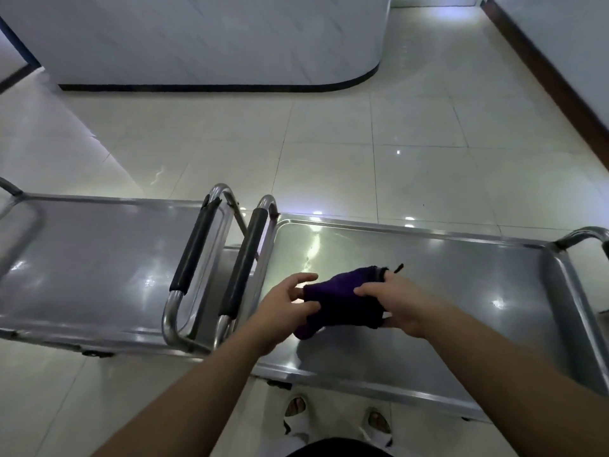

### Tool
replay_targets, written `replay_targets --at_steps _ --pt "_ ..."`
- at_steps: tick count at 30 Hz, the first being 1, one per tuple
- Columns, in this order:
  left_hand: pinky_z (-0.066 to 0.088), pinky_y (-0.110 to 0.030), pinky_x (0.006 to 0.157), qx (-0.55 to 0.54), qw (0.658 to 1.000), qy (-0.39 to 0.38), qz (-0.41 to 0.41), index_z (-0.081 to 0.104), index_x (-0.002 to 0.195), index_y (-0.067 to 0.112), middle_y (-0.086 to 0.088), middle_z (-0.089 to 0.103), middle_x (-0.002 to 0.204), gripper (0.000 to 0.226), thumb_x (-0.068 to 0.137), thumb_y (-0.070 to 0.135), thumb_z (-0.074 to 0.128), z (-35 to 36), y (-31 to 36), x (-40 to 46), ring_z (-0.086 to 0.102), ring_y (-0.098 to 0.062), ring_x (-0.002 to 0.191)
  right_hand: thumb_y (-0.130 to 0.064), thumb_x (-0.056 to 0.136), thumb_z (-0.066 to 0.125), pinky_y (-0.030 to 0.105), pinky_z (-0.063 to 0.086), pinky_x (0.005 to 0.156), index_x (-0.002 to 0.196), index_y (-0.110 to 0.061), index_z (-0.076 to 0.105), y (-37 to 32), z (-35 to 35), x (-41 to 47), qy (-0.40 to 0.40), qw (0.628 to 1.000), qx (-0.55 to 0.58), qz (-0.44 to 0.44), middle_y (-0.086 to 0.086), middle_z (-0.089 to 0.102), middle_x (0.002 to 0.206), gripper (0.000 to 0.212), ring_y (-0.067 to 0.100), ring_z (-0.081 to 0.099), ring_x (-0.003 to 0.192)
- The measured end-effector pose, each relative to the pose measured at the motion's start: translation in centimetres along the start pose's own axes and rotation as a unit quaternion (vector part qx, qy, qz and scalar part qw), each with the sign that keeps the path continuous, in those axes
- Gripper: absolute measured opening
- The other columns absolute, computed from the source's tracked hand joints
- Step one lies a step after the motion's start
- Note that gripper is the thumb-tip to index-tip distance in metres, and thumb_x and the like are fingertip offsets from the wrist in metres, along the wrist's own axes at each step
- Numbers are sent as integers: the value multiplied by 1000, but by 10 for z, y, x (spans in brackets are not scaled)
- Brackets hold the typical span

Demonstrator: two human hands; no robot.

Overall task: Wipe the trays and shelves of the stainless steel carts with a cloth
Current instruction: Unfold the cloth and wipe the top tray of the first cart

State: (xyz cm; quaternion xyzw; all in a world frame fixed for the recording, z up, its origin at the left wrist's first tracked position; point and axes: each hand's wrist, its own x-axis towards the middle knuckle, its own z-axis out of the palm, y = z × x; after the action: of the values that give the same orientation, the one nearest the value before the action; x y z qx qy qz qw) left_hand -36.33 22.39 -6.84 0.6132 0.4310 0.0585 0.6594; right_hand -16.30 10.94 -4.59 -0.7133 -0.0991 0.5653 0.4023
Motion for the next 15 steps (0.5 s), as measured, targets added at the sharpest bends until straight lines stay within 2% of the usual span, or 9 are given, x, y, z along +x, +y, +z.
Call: replay_targets --at_steps 2,4,6,7,9,11,13,14,15 --pt "63 -42 88 69 997 6 19 66 130 29 3 71 117 45 90 9 72 -10 -3 4 72 -18 103 -15 87 79 47 64 83 123 -12 57 3 9 7 24 999 -38 9 12 68 115 42 29 69 103" --pt "63 -37 87 124 992 14 34 67 130 24 5 71 113 43 90 12 74 -19 -4 5 73 -13 99 -22 81 85 47 62 90 139 -5 48 4 16 10 53 996 -75 6 14 65 121 71 29 68 106" --pt "62 -28 86 203 977 25 59 68 127 23 10 72 108 39 90 16 75 -26 -4 3 72 -5 94 -31 74 91 41 56 95 150 -22 35 6 21 10 58 992 -111 -22 10 57 128 95 27 62 113" --pt "61 -25 86 249 965 31 75 70 123 26 14 72 103 34 90 19 75 -30 -4 1 70 -2 91 -32 73 92 36 54 92 146 -32 35 6 24 6 34 987 -153 -34 5 57 125 93 25 61 112" --pt "60 -23 86 318 943 28 96 72 113 32 20 71 97 23 92 25 73 -39 -5 -3 68 2 89 -31 77 89 26 53 82 122 -33 51 7 32 -4 -21 952 -299 -64 -5 61 113 60 17 63 105" --pt "59 -22 87 360 927 15 105 72 107 36 22 66 101 15 93 32 73 -48 -9 -9 66 1 92 -33 85 81 23 52 78 110 -32 67 14 41 -11 -7 885 -452 -114 -9 61 105 29 12 63 96" --pt "54 -18 90 395 911 -1 116 71 105 41 26 53 112 14 91 41 74 -59 -15 -12 59 3 99 -41 91 73 22 47 85 109 -33 72 20 49 -15 20 830 -533 -167 -11 54 114 20 8 54 103" --pt "50 -17 92 408 905 -14 119 69 104 42 30 48 117 15 90 43 73 -66 -18 -14 55 5 105 -43 92 71 22 46 92 108 -33 72 23 52 -16 12 826 -533 -181 -12 53 122 19 7 51 110" --pt "49 -18 95 411 904 -35 113 68 104 44 33 47 120 13 92 43 72 -72 -21 -16 53 6 108 -42 93 70 22 46 96 106 -32 71 24 54 -18 -14 841 -509 -182 -14 54 126 16 5 51 115"
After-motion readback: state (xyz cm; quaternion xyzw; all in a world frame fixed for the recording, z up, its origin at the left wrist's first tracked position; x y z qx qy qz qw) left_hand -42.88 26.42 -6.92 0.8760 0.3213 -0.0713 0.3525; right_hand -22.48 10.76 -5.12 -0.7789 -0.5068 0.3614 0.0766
